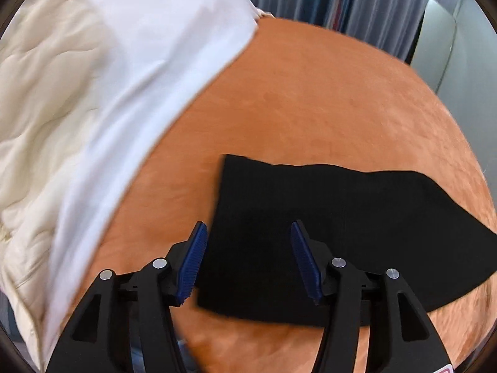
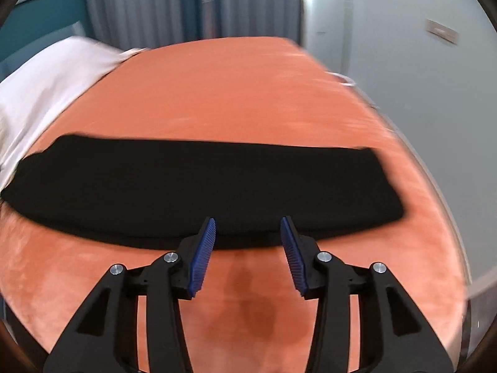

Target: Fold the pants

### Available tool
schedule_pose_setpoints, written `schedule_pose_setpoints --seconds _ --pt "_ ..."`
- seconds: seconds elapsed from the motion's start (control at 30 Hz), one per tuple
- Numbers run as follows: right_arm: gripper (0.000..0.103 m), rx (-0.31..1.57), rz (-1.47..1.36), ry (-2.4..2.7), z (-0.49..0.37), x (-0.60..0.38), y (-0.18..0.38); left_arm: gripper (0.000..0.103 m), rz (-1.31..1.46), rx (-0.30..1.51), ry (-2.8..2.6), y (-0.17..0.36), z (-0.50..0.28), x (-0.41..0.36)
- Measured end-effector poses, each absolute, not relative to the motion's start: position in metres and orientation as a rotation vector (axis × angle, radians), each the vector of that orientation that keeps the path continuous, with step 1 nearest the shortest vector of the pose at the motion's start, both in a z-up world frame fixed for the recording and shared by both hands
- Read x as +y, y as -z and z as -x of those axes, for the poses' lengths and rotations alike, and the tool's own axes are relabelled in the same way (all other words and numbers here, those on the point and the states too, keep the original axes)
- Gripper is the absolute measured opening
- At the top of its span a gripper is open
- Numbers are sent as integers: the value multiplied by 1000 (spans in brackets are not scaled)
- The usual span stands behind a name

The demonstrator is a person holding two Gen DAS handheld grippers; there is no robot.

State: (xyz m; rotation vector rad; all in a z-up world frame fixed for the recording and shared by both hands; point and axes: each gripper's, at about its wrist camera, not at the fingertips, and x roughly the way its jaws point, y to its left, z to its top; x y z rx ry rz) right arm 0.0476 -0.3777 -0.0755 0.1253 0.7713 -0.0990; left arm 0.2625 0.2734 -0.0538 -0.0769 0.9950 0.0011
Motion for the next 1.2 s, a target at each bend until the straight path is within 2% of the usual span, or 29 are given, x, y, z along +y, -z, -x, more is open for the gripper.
schedule_pose_setpoints --seconds 0.07,0.13,0.23,0.27,0.3,0.37,0.43,0.47,0.57,0.67,0.7,0.73,0.8,0.87,0.9,1.07,1.1,1.17,1.2 --pt "46 796 -101 40 -62 -335 77 54 48 1037 -29 68 -283 260" --pt "56 818 -78 -10 -75 -296 80 55 -5 1139 -146 98 -316 252" --pt "57 855 -9 -77 -96 -244 91 67 99 1201 -184 118 -341 270" --pt "57 870 12 -105 -103 -224 90 67 144 1182 -182 114 -343 276" --pt "57 874 27 -136 -111 -209 86 62 158 1155 -190 107 -342 279" --pt "57 866 49 -183 -133 -185 73 61 130 1066 -216 87 -333 281" --pt "71 856 12 -266 -168 -164 56 63 120 989 -219 66 -315 283" --pt "73 857 -10 -300 -180 -157 47 63 129 977 -202 61 -307 284" --pt "76 879 -55 -396 -246 -127 27 63 167 960 -116 54 -279 273" --pt "76 932 -44 -423 -298 -103 35 63 132 964 -19 64 -253 242" --pt "73 954 -34 -432 -307 -94 41 63 108 962 -6 68 -245 231" --pt "54 972 -13 -440 -317 -86 48 63 88 956 2 73 -239 221" --pt "26 995 59 -503 -316 -70 57 63 51 946 20 84 -227 202" --pt "15 954 158 -541 -294 -58 60 63 46 932 18 87 -225 191" --pt "11 935 185 -579 -280 -55 59 63 49 918 32 87 -228 184" --pt "11 932 328 -619 -249 -43 74 65 129 913 109 92 -258 151" --pt "14 921 289 -601 -253 -50 70 67 155 924 113 98 -266 146" --pt "47 877 169 -533 -275 -70 52 68 176 949 100 112 -277 141" --pt "74 856 145 -501 -279 -78 48 68 171 946 91 117 -272 138"
